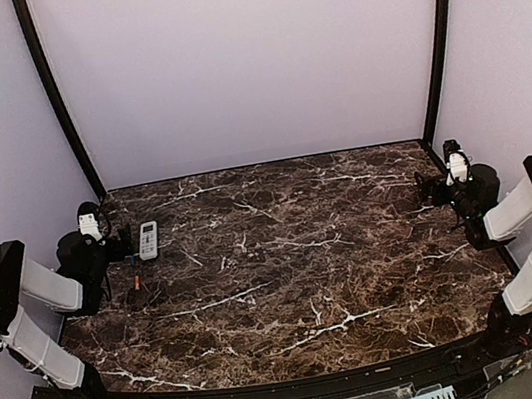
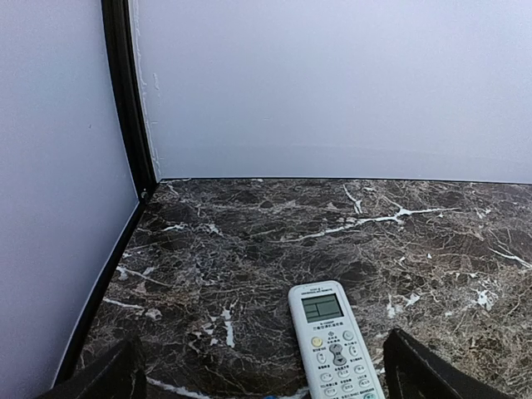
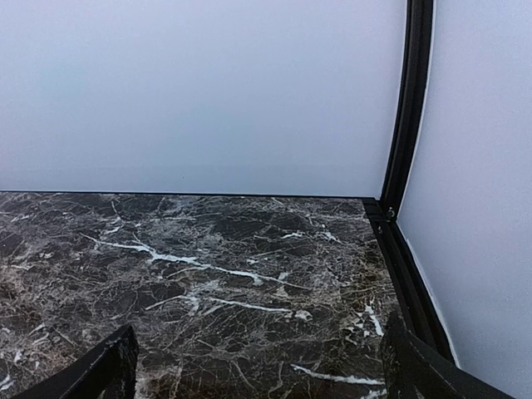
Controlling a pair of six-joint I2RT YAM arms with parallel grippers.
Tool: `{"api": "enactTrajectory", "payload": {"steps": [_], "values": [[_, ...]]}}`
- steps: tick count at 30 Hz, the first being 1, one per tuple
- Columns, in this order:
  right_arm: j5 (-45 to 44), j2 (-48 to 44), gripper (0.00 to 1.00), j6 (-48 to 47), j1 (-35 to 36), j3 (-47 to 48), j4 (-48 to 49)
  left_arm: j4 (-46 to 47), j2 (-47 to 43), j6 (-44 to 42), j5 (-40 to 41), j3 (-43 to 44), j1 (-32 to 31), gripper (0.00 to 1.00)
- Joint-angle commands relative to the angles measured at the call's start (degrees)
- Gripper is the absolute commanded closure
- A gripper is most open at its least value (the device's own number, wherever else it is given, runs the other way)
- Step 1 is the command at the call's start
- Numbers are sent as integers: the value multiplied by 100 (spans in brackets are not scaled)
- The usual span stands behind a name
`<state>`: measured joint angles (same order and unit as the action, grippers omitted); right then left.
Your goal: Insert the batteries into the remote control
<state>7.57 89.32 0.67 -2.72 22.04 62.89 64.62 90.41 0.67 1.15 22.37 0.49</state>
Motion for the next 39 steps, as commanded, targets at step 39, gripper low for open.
{"api": "enactTrajectory", "payload": {"steps": [39], "values": [[-125, -559, 1, 1271, 2312, 3854, -6610, -8508, 2034, 1307, 1212, 5337, -1020, 1]]}}
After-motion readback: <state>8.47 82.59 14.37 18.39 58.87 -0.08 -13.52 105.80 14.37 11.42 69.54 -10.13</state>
